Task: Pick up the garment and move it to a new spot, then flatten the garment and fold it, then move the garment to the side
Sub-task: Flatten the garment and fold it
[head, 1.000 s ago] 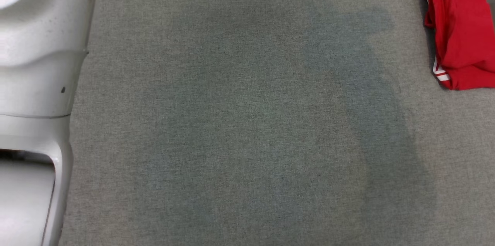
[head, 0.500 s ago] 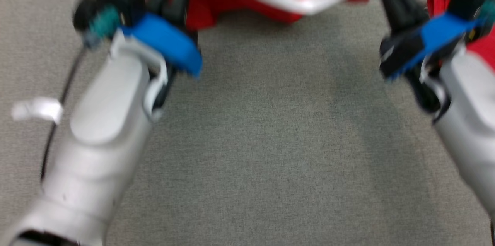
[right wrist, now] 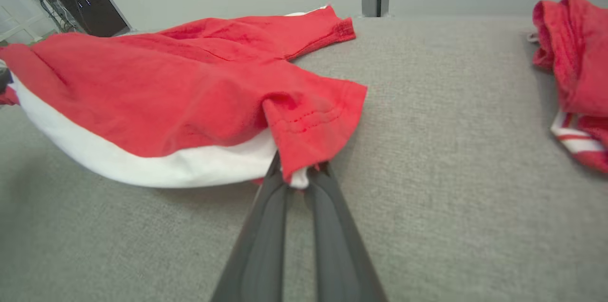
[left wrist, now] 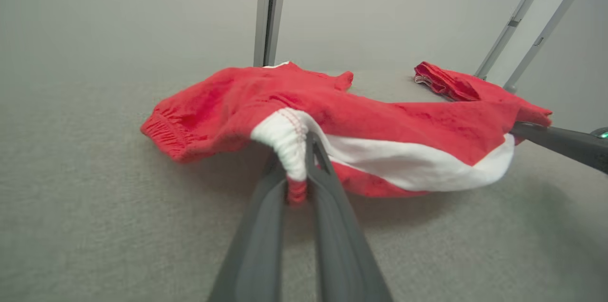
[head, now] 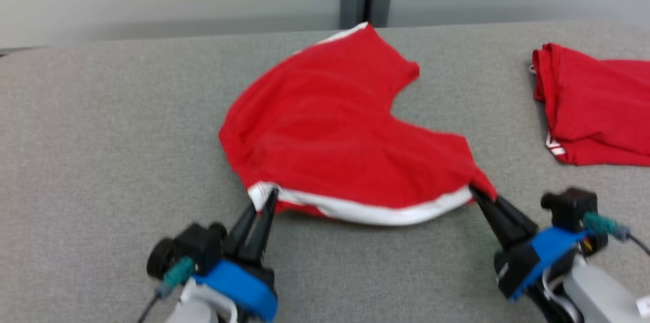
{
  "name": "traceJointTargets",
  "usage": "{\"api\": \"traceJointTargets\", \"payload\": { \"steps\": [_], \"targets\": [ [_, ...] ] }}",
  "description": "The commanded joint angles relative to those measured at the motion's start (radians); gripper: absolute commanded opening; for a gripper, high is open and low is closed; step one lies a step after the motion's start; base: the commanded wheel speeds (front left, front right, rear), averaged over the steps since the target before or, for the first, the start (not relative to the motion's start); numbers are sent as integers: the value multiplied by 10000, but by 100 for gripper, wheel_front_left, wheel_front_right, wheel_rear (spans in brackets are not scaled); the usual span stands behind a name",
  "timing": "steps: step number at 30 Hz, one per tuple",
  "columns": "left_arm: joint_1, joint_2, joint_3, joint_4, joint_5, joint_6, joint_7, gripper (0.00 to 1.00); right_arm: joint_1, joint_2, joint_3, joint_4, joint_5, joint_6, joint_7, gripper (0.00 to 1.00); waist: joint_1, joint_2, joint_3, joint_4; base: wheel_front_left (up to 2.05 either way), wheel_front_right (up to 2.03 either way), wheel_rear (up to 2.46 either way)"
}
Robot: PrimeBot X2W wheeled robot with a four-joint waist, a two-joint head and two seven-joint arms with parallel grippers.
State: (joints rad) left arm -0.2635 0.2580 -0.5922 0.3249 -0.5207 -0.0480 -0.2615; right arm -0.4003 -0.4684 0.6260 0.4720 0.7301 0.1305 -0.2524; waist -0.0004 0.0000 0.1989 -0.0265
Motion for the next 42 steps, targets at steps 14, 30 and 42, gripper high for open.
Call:
{"api": "traceJointTargets", "payload": {
  "steps": [14, 30, 42],
  "targets": [
    [2509, 695, -435, -2364, -155, 803, 543, 0, 4367, 316, -2761, -2882, -966, 6, 973, 0, 4, 0, -606, 133, 0, 0, 0],
    [947, 222, -317, -2334, -19, 685, 486, 0, 2839, 775, -4166, -4076, -2326, 6, 2683, 0, 4, 0, -13, 570, 0, 0, 0],
    [-768, -303, -63, -1361, -31, 367, 257, 0, -679, 271, -3826, -2637, -2346, 6, 3661, 0, 4, 0, 1122, 1303, 0, 0, 0]
  ]
}}
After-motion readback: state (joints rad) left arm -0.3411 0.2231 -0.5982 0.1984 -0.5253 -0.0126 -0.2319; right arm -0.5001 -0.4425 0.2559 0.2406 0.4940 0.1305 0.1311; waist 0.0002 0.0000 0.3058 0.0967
